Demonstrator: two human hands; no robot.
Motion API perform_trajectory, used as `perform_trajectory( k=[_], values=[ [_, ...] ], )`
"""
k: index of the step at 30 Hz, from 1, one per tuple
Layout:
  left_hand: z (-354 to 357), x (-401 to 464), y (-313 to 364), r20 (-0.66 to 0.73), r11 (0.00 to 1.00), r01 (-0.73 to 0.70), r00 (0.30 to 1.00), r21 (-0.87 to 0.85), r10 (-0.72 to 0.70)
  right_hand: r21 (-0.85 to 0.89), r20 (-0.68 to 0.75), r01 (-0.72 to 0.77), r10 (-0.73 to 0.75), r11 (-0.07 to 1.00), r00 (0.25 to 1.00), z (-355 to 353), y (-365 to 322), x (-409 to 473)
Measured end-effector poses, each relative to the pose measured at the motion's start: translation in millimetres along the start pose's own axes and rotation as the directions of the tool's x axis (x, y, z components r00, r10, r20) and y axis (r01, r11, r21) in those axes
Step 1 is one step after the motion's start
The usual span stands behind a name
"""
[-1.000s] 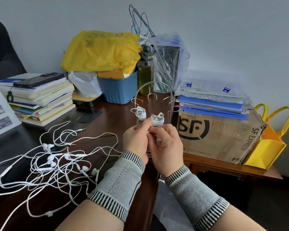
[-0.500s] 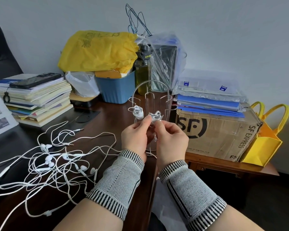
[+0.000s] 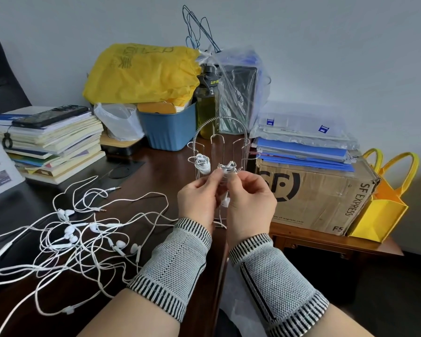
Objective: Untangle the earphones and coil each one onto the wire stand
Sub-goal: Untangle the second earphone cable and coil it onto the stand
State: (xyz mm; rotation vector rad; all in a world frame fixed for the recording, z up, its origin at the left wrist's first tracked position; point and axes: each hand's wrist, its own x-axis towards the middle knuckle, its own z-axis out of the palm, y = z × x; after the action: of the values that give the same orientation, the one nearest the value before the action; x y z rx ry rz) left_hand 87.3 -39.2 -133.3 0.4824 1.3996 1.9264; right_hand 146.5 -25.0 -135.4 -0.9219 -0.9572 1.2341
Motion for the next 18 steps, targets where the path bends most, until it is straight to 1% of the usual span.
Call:
perform_trajectory(
  k=[2, 4, 6, 8, 11, 14, 18],
  values=[
    [0.0, 0.0, -1.0, 0.000, 1.000, -0.006, 1.000, 0.010, 0.006, 0.139, -0.017, -0.136, 0.140, 0.981, 0.990, 1.7, -3.5, -0.8],
    [-0.8, 1.6, -2.5, -0.003, 0.999, -0.009, 1.000, 0.047, 0.009, 0.270, 0.024, -0.295, 0.300, 0.917, 0.954, 3.1, -5.2, -2.9],
    [-2.3, 3.0, -3.3, -0.008, 0.997, -0.004, 1.000, 0.082, 0.005, 0.309, 0.086, -0.409, 0.403, 0.859, 0.911, 4.0, -5.0, -6.0],
    [-2.9, 3.2, -3.4, -0.008, 0.996, -0.002, 1.000, 0.094, 0.003, 0.328, 0.135, -0.470, 0.451, 0.820, 0.882, 4.8, -4.5, -7.7],
    [-1.8, 1.7, -2.9, -0.003, 0.997, -0.001, 1.000, 0.071, 0.001, 0.351, 0.180, -0.521, 0.490, 0.778, 0.853, 5.5, -7.3, -8.2],
    [0.0, -0.1, -2.3, 0.009, 1.000, 0.010, 1.000, 0.015, -0.010, 0.337, 0.220, -0.582, 0.540, 0.740, 0.813, 3.8, -11.1, -4.8],
    [0.5, 0.8, -4.1, 0.015, 1.000, 0.021, 1.000, -0.016, -0.021, 0.291, 0.252, -0.644, 0.593, 0.708, 0.765, 1.6, -16.3, 2.1]
  ],
)
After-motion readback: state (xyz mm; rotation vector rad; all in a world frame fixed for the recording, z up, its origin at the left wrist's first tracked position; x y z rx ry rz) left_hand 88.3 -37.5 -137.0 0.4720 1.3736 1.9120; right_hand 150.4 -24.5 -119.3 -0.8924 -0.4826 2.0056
